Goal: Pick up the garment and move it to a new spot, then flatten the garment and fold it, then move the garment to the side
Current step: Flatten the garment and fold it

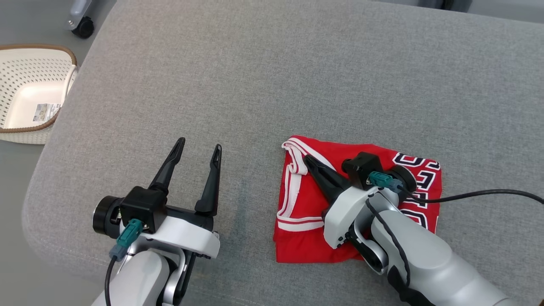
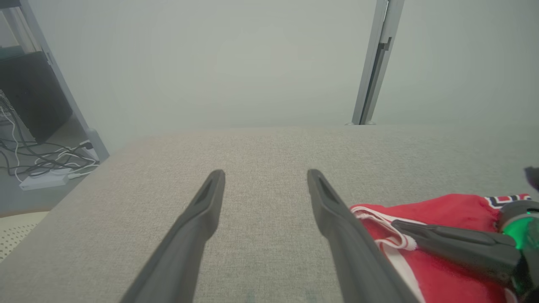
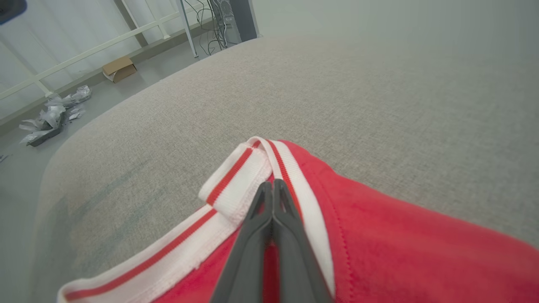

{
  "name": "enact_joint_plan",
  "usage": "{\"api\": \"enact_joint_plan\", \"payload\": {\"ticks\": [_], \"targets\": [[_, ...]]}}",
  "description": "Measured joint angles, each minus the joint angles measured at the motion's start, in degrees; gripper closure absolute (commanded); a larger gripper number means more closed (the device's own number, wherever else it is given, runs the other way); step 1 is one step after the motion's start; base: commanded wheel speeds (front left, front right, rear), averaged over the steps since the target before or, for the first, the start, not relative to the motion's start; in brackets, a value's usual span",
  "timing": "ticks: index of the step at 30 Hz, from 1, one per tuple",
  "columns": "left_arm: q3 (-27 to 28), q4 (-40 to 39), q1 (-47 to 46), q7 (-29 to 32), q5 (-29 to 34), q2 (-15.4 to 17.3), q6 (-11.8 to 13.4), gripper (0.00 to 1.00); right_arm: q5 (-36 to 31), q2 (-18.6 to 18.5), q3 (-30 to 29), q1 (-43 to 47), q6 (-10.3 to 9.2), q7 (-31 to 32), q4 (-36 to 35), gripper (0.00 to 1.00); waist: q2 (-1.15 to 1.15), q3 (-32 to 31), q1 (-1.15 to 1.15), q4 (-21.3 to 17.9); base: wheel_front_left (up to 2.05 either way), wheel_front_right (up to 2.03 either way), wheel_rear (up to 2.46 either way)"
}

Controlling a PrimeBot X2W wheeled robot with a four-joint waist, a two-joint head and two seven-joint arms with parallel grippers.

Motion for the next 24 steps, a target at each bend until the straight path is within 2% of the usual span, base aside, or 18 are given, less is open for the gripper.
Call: {"api": "enact_joint_plan", "payload": {"ticks": [4, 8, 18, 19, 22, 23, 24], "targets": [[0.8, 0.5, 0.1, 0.0, 0.3, -0.1, -0.3, 0.0, 0.8, 0.1, 0.8, -0.4, 0.01, 0.0, -0.5, 1.0, 0.0, -0.9, 0.0, -0.9, 0.0, 0.0, 0.0], [1.8, 0.8, 0.7, 0.0, 0.9, 0.4, -0.3, 0.0, -0.2, -1.4, -3.1, 0.4, 0.01, 0.0, -5.4, 1.0, 0.0, -2.3, 0.0, -2.6, 0.0, 0.0, 0.0], [3.8, -0.1, 2.9, 0.0, 1.4, 3.0, 0.1, 0.0, -7.6, -5.5, -23.2, 13.7, 0.01, 0.0, -21.4, 1.0, 0.0, -6.7, 0.0, -9.5, 0.0, 0.0, 0.0], [4.0, -0.1, 2.9, 0.0, 1.4, 3.3, 0.2, 0.0, -8.2, -5.5, -24.9, 15.0, 0.01, 0.0, -22.6, 0.95, 0.0, -7.1, 0.0, -10.1, 0.0, 0.0, 0.0], [4.3, -0.3, 3.4, 0.1, 1.4, 3.7, 0.4, 0.0, -9.8, -5.6, -29.9, 18.4, 0.01, 0.0, -25.8, 0.49, 0.0, -8.0, 0.0, -11.9, 0.0, 0.0, 0.0], [4.3, -0.4, 3.5, 0.2, 1.4, 3.8, 0.6, 0.0, -10.3, -5.5, -31.2, 19.6, 0.01, 0.0, -26.6, 0.09, 0.0, -8.3, 0.0, -12.4, 0.0, 0.0, 0.0], [4.4, -0.5, 3.8, 0.2, 1.4, 4.0, 0.7, 0.0, -11.0, -5.4, -32.8, 20.8, 0.01, 0.0, -27.7, 0.0, 0.0, -8.6, 0.0, -13.0, 0.0, 0.0, 0.0]]}}
